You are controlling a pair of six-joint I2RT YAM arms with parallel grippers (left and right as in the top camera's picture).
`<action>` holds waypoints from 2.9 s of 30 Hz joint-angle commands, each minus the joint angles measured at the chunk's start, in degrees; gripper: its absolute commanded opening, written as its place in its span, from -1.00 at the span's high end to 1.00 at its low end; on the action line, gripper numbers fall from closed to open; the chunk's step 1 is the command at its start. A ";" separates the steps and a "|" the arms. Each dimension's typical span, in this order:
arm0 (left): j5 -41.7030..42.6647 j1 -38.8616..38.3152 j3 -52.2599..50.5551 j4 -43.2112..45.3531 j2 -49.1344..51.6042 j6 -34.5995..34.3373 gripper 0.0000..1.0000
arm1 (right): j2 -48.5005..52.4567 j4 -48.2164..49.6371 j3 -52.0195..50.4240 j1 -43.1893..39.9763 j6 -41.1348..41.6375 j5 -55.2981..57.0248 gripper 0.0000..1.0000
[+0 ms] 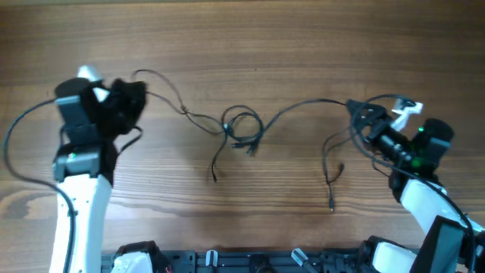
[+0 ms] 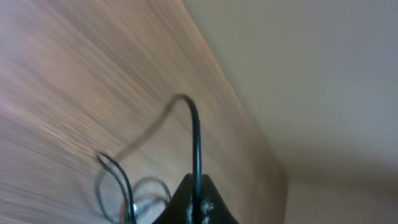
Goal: Untangle cables
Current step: 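Lower the cables onto the table and open both grippers, then move the right gripper left toward the loosened cables on the table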
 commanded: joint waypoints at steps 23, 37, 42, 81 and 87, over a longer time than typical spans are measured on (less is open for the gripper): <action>-38.56 -11.37 -0.11 -15.50 1.64 -14.64 -1.00 | -1.20 -12.44 2.51 22.53 -5.35 31.91 -1.00; -24.59 -11.43 -0.11 -15.54 12.74 -14.23 -1.00 | -2.08 -26.91 11.67 22.47 -10.38 27.67 -0.99; -24.41 -11.43 -0.11 -15.52 13.53 -14.23 -1.00 | -4.35 -29.73 11.67 22.43 -13.00 28.70 -1.00; -16.65 -16.85 -0.11 -15.47 13.60 -14.23 -1.00 | 7.61 -45.29 25.35 23.19 4.94 24.28 -0.99; -16.76 -16.85 -0.11 -14.86 13.60 -14.27 -1.00 | 14.86 -37.40 25.35 29.03 6.71 24.35 -0.99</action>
